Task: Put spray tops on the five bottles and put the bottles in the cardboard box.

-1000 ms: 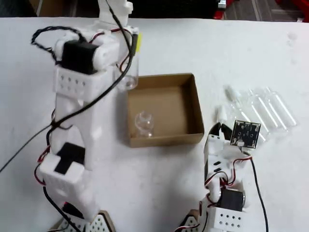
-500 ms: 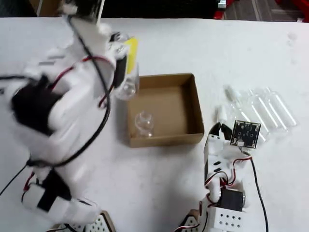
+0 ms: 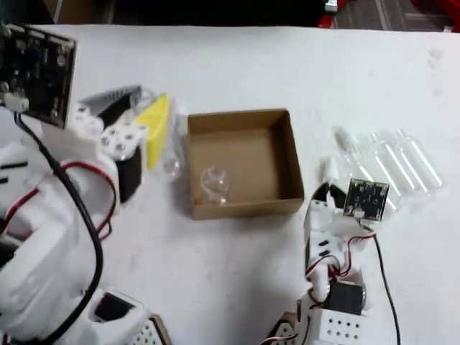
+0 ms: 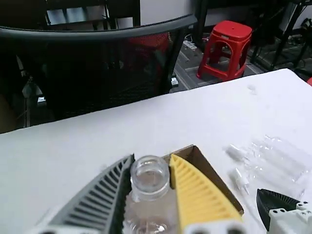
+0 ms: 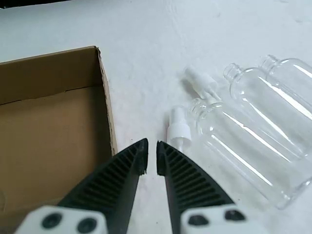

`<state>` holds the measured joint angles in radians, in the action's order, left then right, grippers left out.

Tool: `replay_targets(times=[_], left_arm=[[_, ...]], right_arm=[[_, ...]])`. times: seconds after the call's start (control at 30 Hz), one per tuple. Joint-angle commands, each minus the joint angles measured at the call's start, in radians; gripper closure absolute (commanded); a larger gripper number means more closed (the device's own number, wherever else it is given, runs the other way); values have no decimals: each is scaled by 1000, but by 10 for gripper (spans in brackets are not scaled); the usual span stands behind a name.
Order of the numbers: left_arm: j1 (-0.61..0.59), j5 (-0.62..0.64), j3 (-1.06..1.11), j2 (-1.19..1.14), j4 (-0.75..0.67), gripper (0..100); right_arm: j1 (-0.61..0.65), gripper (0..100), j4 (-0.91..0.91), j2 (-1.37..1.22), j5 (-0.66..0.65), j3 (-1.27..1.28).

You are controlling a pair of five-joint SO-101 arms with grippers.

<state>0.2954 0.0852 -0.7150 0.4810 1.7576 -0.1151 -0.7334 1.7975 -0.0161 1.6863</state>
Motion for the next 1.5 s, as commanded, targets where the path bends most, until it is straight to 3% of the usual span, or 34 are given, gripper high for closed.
replay_targets(times=[0.0,0.37,0.6,1.03,1.23,1.47], left_arm=[[-33,-3,193,124,-163,980],[-120,0,749,245,-654,978],[-111,0,959,277,-884,978],[-67,-8,1405,266,-1496,978],[-31,-9,1448,101,-1728,978],[-28,-9,1390,-133,-1751,978]], right_arm=[[-7,978,-7,-2,-12,5],[-5,978,-24,2,-12,5],[-4,978,-24,2,-12,5],[-2,978,-21,2,-12,5],[-2,978,-21,2,-12,5],[-2,978,-21,2,-12,5]])
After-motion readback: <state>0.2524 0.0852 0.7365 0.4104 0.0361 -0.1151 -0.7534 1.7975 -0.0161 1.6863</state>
